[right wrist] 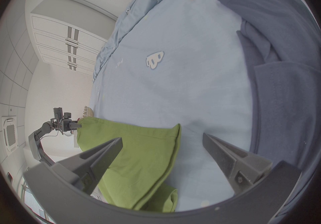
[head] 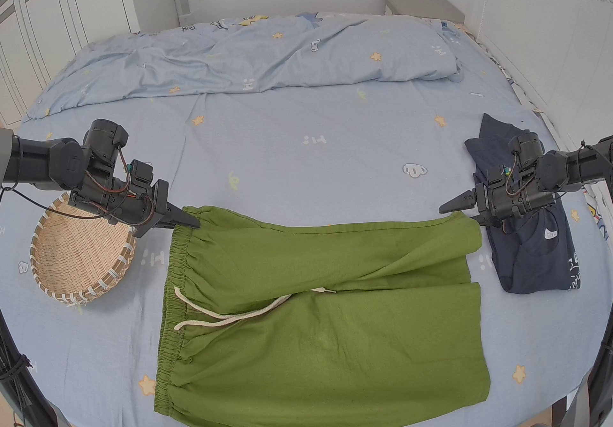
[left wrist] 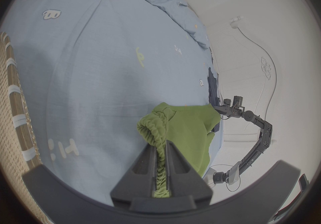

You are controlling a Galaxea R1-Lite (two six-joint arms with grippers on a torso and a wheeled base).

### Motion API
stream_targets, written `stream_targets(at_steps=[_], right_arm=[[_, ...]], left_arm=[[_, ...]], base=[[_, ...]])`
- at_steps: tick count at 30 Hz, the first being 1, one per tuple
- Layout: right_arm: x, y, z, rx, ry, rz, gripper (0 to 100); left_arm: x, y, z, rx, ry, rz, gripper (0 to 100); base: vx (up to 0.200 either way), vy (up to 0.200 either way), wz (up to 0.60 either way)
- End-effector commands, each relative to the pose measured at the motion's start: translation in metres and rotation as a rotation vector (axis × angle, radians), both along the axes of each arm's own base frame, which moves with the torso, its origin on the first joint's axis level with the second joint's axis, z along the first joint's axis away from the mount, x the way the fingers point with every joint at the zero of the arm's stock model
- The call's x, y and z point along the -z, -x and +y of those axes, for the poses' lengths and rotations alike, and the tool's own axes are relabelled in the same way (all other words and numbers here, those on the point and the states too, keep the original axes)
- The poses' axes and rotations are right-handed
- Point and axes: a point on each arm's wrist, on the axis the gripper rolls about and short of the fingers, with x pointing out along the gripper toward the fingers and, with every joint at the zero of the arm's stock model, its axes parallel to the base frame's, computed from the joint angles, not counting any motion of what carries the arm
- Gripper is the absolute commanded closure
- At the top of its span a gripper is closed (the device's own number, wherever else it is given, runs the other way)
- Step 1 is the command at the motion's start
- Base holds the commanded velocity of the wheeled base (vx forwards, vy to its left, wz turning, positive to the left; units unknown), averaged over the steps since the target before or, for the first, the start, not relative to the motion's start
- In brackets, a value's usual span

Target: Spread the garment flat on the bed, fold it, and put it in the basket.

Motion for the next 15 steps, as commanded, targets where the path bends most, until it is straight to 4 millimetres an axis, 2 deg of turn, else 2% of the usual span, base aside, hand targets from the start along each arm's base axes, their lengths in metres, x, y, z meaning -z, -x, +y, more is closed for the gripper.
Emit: stream_targets(at_steps=[1, 2, 7, 15], right_arm=[[0.0041, -0.0008, 0.0036, -0.008, -0.001, 0.012, 0], [0.0041, -0.0008, 0.0037, -0.01, -0.004, 0.012, 100], [0.0003, -0.0005, 0.0033, -0.019, -0.063, 0.022, 100], [-0.0007, -0.0008, 0.0027, -0.02, -0.065, 0.014, 100]], left_arm=[[0.0003, -0.0001, -0.0006, 0.002, 0.001, 0.002, 100], [0.0004, 0.0001, -0.0006, 0.002, 0.001, 0.003, 100], [0.0009, -0.0003, -0.0006, 0.002, 0.001, 0.003, 100], [0.0013, -0.0001, -0.0006, 0.002, 0.0, 0.005, 100]], base=[[0.0, 0.0, 0.0], [0.0, 0.0, 0.0], [0.0, 0.0, 0.0], [0.0, 0.0, 0.0]])
